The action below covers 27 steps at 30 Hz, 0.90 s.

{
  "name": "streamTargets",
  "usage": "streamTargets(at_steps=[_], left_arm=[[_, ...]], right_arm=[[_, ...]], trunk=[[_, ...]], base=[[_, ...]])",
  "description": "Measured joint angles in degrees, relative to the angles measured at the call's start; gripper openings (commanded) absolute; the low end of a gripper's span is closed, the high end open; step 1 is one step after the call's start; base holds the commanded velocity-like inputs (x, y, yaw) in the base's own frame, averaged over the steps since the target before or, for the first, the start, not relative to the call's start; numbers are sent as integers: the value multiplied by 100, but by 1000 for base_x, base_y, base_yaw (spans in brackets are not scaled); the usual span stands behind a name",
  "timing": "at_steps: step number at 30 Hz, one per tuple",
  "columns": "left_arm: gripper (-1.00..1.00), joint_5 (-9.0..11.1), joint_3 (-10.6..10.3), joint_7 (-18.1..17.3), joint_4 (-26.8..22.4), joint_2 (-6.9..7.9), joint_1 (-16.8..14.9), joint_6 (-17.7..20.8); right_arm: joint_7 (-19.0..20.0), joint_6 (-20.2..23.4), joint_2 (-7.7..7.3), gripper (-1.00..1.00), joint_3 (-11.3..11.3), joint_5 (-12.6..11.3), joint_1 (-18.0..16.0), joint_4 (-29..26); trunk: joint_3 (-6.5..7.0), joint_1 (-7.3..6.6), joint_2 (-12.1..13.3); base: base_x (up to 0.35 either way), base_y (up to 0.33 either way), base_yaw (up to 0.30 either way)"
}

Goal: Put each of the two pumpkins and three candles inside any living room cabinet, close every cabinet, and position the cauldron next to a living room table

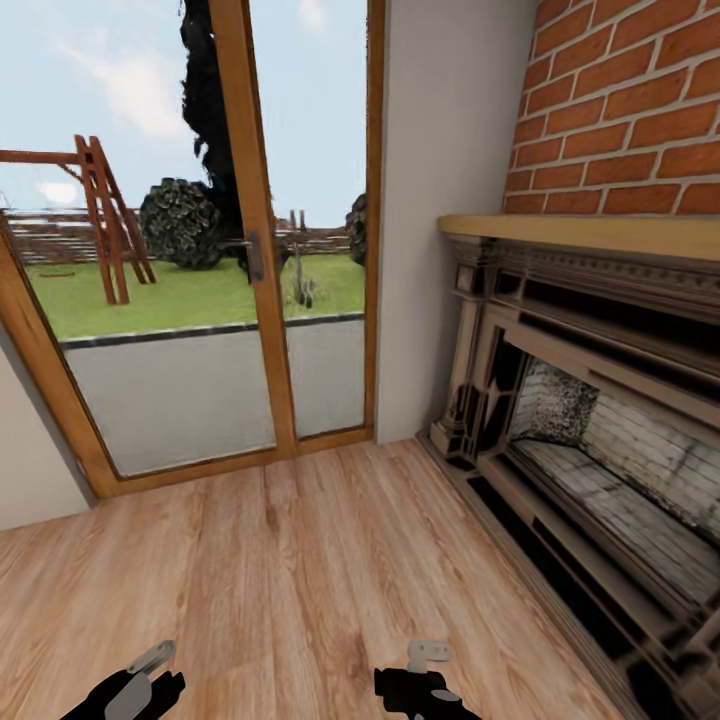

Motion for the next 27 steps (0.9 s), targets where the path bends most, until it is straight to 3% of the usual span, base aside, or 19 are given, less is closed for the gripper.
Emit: streamTargets(at_steps=[22, 27], left_arm=[[100, -7, -8, 1, 0, 3, -3, 0], [100, -1, -8, 1, 0, 11, -4, 0]], right_arm=[[-1, 0, 0, 100, 0, 0, -1, 1], [-1, 0, -5, 100, 0, 0, -1, 2]], trunk=[[0, 1, 0], [-89, 110, -199]], base=[[39, 43, 0], [0, 0, 0]])
